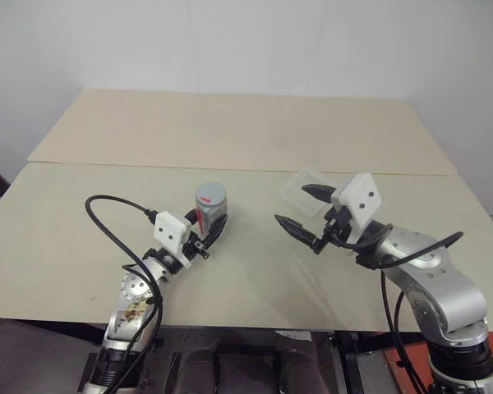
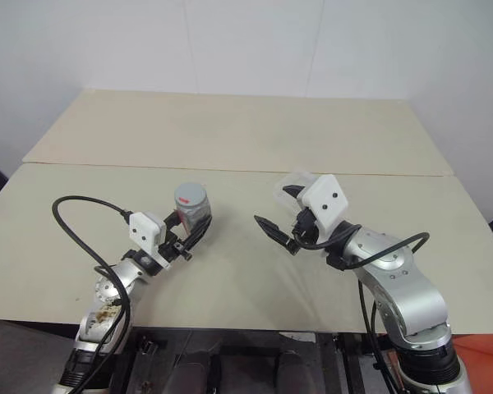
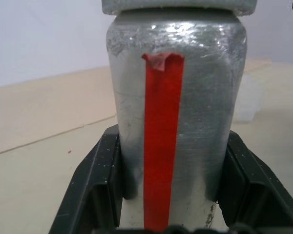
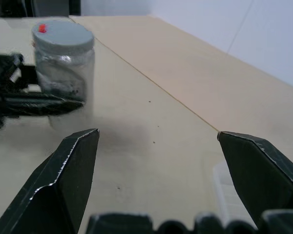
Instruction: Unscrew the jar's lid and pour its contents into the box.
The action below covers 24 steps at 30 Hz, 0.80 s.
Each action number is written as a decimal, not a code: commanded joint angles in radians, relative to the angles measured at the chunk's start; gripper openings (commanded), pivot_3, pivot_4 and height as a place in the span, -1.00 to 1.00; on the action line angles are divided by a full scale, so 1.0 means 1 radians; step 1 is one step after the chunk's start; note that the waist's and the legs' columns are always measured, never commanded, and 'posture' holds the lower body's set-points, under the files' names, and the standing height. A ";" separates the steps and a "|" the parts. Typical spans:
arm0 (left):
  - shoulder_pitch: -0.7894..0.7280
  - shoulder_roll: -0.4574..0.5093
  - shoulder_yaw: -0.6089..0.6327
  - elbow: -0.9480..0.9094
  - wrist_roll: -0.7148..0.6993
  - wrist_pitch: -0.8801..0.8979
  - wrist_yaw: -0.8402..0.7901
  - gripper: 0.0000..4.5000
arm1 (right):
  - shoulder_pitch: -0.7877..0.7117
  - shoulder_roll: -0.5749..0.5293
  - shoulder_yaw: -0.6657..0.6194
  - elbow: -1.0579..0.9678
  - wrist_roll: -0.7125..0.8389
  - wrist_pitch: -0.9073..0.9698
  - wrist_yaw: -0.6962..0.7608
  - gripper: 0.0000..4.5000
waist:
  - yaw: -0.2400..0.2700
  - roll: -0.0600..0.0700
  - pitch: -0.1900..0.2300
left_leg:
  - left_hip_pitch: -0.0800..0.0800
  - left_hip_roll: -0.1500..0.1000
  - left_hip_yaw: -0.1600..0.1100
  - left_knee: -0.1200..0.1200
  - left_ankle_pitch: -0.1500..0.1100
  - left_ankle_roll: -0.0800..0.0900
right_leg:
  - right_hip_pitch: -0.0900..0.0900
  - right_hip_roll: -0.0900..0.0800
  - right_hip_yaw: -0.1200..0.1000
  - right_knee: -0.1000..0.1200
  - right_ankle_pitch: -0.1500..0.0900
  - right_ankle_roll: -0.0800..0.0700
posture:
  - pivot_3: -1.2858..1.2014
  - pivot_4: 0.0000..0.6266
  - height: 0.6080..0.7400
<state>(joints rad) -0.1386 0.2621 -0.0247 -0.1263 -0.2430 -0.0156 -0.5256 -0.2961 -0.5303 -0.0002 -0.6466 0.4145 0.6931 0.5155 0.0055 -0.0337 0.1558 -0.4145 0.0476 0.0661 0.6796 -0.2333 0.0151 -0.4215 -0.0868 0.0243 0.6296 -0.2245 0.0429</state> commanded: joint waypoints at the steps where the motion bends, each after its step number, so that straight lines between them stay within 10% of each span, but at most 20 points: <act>1: -0.031 -0.013 -0.008 -0.017 -0.013 0.000 -0.002 -0.06 | -0.016 0.031 -0.033 -0.074 0.047 0.015 -0.034 1.00 | 0.000 0.000 0.000 | 0.000 0.000 0.000 0.000 0.000 0.000 | 0.000 0.000 0.000 0.000 0.000 0.000 | 0.03 -0.52 1.00; 24: -0.070 -0.032 -0.038 0.046 0.055 -0.088 -0.019 -0.06 | -0.245 0.345 0.288 0.187 -0.162 -0.086 -0.183 1.00 | -0.020 0.000 0.000 | -0.001 0.000 -0.001 0.000 0.000 0.000 | -0.001 0.000 -0.001 0.001 0.000 0.000 | 0.03 -0.52 1.00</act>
<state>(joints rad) -0.1970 0.2326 -0.0617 -0.0454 -0.1912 -0.0693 -0.5491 -0.5145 -0.1971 0.2855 -0.4557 0.2623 0.6556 0.3275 -0.0141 -0.0335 0.1557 -0.4150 0.0478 0.0651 0.6794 -0.2332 0.0152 -0.4223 -0.0868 0.0229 0.6304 -0.2243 0.0427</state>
